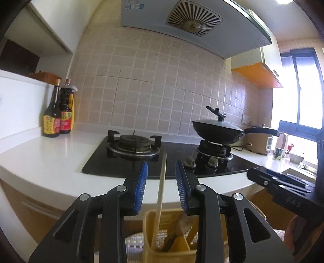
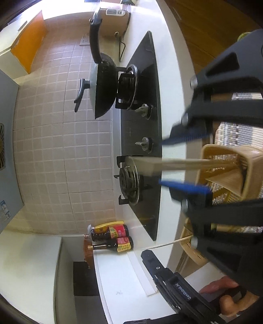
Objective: Organize utensils
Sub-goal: 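Open both tools to drop the chopsticks into the basket, then grasp a clear plastic spoon with the left tool while the right tool grasps another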
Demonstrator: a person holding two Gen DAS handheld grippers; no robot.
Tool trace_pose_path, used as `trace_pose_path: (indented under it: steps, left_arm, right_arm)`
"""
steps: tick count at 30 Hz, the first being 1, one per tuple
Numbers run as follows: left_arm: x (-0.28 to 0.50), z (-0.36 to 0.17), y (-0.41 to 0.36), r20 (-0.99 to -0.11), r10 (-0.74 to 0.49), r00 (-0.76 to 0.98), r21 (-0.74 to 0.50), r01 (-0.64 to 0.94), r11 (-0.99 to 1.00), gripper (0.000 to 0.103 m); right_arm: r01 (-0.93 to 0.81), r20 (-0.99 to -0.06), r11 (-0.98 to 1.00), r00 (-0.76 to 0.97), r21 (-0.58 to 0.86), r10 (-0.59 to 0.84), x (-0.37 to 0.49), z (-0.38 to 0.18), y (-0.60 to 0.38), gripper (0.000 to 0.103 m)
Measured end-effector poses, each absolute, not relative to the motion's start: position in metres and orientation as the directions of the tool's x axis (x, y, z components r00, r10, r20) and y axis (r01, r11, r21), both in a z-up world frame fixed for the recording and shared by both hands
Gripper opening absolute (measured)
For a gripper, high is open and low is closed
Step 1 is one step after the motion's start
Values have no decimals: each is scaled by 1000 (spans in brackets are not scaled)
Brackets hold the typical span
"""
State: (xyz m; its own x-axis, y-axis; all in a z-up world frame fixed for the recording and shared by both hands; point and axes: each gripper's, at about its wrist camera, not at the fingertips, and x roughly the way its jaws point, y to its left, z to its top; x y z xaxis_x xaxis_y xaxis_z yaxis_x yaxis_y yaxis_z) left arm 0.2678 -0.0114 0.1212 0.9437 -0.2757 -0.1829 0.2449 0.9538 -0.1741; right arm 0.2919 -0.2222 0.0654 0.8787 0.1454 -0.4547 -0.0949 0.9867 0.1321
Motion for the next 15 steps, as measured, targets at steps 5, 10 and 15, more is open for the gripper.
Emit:
trace_pose_path:
  steps: [5, 10, 15]
  left_arm:
    - [245, 129, 3, -217, -309, 926, -211, 264, 941, 27]
    - [215, 139, 7, -236, -320, 917, -198, 277, 940, 27]
    - [182, 148, 12, -267, -344, 900, -206, 295, 933, 27]
  right_arm:
    - [-104, -483, 986, 862, 128, 153, 263, 80, -227, 48]
    - [-98, -562, 987, 813, 130, 155, 239, 90, -231, 48]
    - [-107, -660, 983, 730, 148, 179, 219, 87, -230, 48]
